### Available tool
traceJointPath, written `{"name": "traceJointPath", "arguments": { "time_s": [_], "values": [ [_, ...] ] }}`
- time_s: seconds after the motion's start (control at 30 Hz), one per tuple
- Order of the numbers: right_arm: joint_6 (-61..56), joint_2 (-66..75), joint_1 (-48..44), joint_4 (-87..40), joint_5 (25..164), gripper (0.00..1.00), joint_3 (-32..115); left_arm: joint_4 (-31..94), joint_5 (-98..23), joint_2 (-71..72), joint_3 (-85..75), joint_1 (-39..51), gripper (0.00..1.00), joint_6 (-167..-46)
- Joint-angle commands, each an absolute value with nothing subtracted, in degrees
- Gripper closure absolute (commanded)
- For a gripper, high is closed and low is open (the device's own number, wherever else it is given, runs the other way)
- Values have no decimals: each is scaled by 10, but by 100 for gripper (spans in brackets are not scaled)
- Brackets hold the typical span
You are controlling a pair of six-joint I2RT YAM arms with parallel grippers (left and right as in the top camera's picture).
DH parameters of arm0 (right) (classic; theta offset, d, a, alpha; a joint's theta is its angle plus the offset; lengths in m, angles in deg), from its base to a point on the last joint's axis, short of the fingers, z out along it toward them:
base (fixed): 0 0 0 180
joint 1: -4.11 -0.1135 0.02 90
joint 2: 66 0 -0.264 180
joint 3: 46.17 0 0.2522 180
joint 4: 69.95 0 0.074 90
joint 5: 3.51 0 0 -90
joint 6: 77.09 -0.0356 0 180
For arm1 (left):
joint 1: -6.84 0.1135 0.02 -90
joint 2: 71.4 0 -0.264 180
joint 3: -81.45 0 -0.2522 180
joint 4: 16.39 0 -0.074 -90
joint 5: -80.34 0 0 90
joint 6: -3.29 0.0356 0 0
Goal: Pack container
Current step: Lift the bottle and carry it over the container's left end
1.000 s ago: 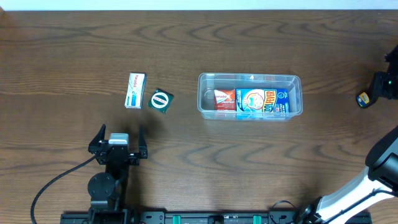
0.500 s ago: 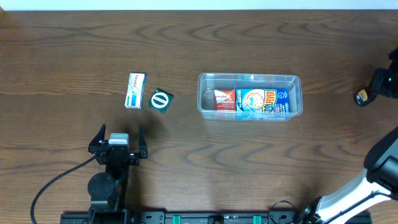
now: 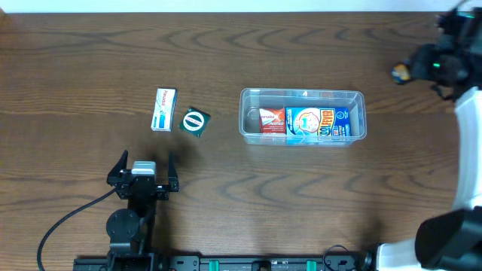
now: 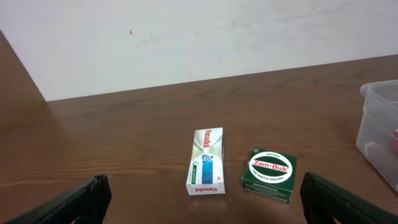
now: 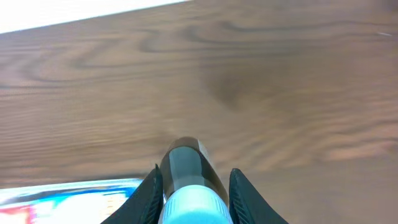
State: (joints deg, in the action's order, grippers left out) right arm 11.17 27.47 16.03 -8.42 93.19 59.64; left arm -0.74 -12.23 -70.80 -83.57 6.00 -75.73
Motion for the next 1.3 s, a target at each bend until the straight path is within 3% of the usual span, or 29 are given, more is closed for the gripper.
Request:
{"name": "traceJointPath", "arguments": {
  "time_s": [0.0,0.23,0.63,1.27],
  "values": [
    [38,252,88,-83,941,81,609,14,-109,-712,-846,63,2,-749],
    [-31,251,-75,-87,935,80,609,14,-109,-712,-846,63,2,-749],
    [-163,283,-262,-103,772,79,609,14,-109,-712,-846,63,2,-749],
    [-214,432,-350,-134,745,81,609,14,-109,-712,-846,63,2,-749]
  ]
}}
